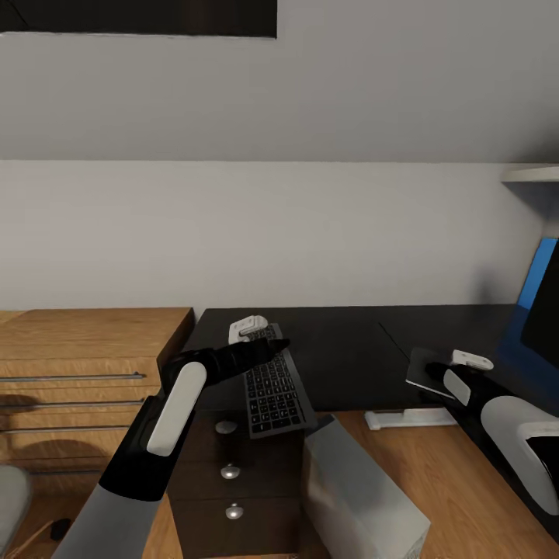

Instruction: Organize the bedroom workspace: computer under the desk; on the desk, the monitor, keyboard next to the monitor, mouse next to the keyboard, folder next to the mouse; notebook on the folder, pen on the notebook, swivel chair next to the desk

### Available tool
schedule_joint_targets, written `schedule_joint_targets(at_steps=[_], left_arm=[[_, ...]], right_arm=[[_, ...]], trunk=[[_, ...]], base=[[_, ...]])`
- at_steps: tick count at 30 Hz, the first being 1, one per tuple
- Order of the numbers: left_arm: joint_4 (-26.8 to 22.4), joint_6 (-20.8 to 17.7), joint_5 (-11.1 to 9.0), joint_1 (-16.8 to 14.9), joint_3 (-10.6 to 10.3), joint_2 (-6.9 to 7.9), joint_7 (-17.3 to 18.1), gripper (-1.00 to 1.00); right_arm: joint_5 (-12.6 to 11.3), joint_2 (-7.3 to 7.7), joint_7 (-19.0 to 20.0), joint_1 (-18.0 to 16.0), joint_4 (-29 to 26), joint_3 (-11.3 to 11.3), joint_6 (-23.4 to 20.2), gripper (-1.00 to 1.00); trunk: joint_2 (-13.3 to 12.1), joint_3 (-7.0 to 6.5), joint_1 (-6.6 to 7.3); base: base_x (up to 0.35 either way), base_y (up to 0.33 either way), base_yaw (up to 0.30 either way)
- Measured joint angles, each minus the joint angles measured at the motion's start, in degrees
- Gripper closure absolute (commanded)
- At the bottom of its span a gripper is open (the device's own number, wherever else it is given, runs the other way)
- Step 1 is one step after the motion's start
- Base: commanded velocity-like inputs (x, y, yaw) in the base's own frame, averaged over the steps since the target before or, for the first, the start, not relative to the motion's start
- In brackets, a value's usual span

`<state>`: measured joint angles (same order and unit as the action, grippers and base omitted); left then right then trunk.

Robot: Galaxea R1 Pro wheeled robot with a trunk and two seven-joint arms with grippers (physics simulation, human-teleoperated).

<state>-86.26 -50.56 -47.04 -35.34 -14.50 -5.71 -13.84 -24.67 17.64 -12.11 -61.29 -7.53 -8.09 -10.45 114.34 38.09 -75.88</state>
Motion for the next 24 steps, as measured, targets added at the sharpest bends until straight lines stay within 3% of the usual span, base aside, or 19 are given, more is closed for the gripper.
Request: schedule_joint_targets(at_steps=[24], left_arm=[[0.0,0.0,-0.1,0.0,0.0,-0.03,0.0,-1.0]], right_arm=[[0.0,-0.09,1.5,0.0,0.1,0.0,-0.1,-1.0]], trunk=[[0.0,0.0,0.0]], base=[[-0.048,0.031,0.0]])
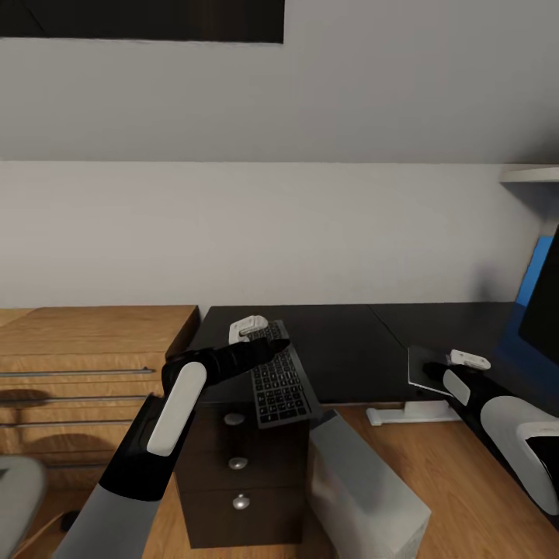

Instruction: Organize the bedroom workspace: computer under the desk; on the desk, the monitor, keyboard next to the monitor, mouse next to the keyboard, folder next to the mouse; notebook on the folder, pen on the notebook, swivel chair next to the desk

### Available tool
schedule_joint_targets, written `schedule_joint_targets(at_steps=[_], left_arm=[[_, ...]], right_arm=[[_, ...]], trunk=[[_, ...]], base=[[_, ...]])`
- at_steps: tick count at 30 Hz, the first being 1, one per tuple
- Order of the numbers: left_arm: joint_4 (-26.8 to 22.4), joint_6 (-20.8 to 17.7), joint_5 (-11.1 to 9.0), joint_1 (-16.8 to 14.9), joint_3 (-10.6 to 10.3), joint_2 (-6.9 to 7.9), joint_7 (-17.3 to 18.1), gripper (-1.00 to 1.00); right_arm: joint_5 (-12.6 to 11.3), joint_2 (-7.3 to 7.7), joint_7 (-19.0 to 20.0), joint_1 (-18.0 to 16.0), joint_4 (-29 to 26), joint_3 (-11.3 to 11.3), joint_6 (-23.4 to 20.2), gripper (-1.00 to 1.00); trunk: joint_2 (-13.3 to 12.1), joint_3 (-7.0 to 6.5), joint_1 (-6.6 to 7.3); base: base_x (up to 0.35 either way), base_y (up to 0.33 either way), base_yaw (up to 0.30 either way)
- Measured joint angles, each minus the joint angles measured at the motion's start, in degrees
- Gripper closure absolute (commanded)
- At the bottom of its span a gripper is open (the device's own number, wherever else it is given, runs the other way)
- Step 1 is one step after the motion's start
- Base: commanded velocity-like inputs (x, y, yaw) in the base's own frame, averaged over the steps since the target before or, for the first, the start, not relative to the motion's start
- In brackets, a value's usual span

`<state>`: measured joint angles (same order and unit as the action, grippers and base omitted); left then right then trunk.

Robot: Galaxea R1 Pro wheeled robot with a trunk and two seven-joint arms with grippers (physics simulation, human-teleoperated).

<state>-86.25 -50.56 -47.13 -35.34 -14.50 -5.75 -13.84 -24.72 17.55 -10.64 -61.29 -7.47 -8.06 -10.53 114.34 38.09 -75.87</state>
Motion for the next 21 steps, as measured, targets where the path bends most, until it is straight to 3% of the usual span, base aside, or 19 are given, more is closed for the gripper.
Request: schedule_joint_targets(at_steps=[15,21], left_arm=[[0.0,0.0,0.0,0.0,0.0,0.03,0.0,-1.0],[0.0,0.0,0.0,0.0,0.0,0.03,0.0,-1.0]], right_arm=[[0.0,0.0,0.0,0.0,0.0,-0.1,0.0,-1.0],[-0.1,-0.01,0.1,0.0,0.0,-0.1,0.0,-1.0]], trunk=[[0.0,0.0,0.0],[0.0,0.0,-0.02]], base=[[-0.087,0.036,0.0],[-0.209,0.001,0.0]])
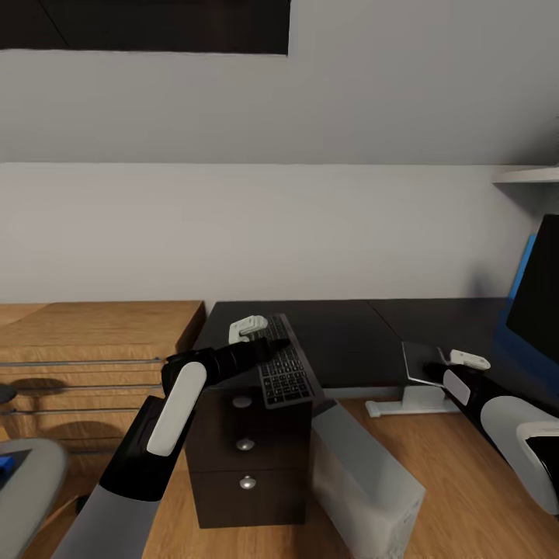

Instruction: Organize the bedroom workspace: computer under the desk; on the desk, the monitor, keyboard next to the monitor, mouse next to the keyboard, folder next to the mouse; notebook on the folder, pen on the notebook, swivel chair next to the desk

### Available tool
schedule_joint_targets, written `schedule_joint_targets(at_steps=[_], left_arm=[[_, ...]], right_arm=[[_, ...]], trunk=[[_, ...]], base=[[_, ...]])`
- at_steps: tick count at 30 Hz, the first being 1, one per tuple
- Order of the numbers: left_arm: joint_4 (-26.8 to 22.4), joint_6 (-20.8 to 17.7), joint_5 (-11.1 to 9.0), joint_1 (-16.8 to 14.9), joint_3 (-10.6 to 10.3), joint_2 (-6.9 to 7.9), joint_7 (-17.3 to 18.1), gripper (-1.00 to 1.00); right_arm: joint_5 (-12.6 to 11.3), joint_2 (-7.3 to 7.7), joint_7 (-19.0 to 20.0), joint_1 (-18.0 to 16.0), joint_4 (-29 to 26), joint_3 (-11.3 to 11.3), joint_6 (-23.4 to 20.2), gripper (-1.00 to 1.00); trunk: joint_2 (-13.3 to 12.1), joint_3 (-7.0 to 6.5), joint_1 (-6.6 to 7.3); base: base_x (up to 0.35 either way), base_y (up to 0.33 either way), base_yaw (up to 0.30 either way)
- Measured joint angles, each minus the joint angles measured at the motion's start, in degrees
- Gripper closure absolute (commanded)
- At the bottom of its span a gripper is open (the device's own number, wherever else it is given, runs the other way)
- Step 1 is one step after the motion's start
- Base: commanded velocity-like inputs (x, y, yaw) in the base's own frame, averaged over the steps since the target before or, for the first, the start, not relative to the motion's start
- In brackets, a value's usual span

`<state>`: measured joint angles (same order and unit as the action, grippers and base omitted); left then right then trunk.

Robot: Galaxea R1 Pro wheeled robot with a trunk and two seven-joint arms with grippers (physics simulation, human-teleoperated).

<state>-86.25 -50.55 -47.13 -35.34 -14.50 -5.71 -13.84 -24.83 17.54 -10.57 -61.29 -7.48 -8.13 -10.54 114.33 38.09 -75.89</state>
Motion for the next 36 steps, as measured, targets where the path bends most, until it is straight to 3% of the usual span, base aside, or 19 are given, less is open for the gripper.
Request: schedule_joint_targets(at_steps=[22,36], left_arm=[[0.0,0.0,0.0,0.0,0.0,-0.02,0.0,-1.0],[0.0,0.0,0.0,0.0,0.0,-0.01,0.0,-1.0]], right_arm=[[0.0,0.0,0.0,0.0,0.0,0.0,0.0,-1.0],[0.0,-0.17,0.1,0.0,0.6,0.0,0.1,-1.0]], trunk=[[0.0,0.0,0.01],[-0.8,-0.36,0.46]], base=[[-0.132,0.0,0.0],[-0.014,0.0,0.0]])
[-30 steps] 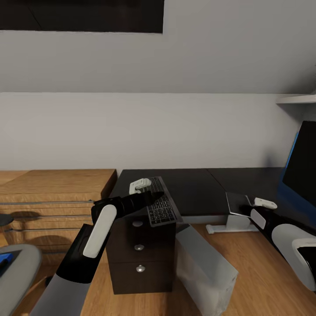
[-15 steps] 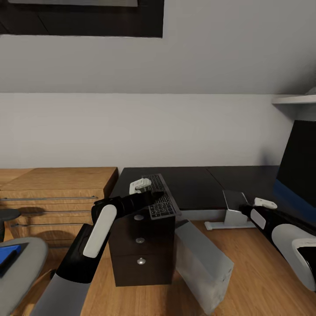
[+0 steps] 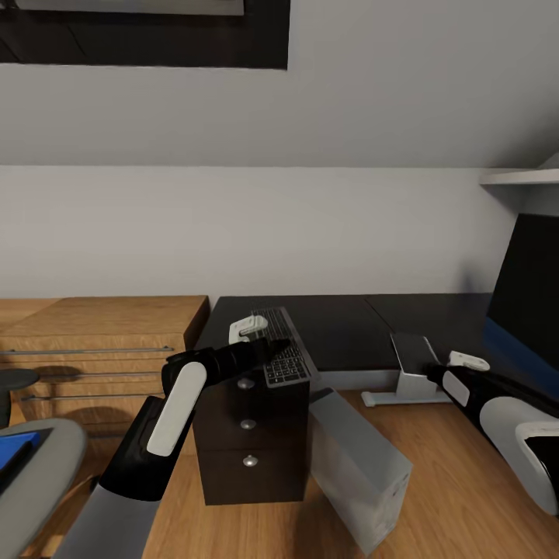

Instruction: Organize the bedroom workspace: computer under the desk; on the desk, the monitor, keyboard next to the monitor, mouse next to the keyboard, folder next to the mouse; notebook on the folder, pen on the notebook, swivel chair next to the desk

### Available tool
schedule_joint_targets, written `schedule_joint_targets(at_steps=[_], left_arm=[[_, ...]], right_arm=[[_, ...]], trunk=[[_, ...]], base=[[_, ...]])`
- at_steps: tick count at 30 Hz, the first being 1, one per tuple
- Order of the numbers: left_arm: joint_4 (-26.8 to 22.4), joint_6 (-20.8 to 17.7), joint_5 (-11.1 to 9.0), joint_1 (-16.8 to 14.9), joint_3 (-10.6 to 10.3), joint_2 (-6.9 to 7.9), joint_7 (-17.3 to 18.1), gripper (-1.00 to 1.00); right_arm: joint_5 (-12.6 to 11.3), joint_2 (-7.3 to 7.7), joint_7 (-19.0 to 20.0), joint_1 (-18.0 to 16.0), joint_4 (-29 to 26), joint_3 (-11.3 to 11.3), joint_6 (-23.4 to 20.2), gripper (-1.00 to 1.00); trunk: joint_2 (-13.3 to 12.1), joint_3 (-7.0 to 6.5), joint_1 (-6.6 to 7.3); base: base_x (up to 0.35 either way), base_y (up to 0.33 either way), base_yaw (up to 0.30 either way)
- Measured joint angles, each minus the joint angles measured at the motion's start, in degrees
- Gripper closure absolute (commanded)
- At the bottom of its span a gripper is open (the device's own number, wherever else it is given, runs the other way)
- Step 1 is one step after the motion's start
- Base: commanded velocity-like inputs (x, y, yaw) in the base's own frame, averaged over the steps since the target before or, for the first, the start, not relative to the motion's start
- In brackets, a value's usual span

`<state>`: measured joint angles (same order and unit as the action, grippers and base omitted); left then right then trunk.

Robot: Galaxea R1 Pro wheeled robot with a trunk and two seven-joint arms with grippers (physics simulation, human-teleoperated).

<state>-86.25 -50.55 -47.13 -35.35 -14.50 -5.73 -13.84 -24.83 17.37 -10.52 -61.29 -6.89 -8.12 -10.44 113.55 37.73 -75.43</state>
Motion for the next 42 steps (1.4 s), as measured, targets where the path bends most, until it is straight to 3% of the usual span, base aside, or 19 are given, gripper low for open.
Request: schedule_joint_targets(at_steps=[13,30,42], left_arm=[[0.0,0.0,0.0,0.0,0.0,-0.06,0.0,-1.0],[0.1,0.0,0.0,0.0,0.0,-0.06,0.0,-1.0],[0.7,0.0,0.0,0.0,-0.1,-0.06,0.1,-1.0]], right_arm=[[-0.4,-0.05,0.0,0.0,1.2,-0.2,0.1,-1.0],[-0.4,-0.08,0.0,0.0,1.2,-0.3,0.2,-1.0],[-0.1,-0.63,1.4,0.0,1.2,-0.2,0.6,-1.0]], trunk=[[-5.2,-2.32,2.85],[-5.2,-2.33,2.86],[-5.2,-2.33,2.87]], base=[[0.0,0.0,0.0],[0.0,0.0,0.0],[0.154,0.0,0.0]])
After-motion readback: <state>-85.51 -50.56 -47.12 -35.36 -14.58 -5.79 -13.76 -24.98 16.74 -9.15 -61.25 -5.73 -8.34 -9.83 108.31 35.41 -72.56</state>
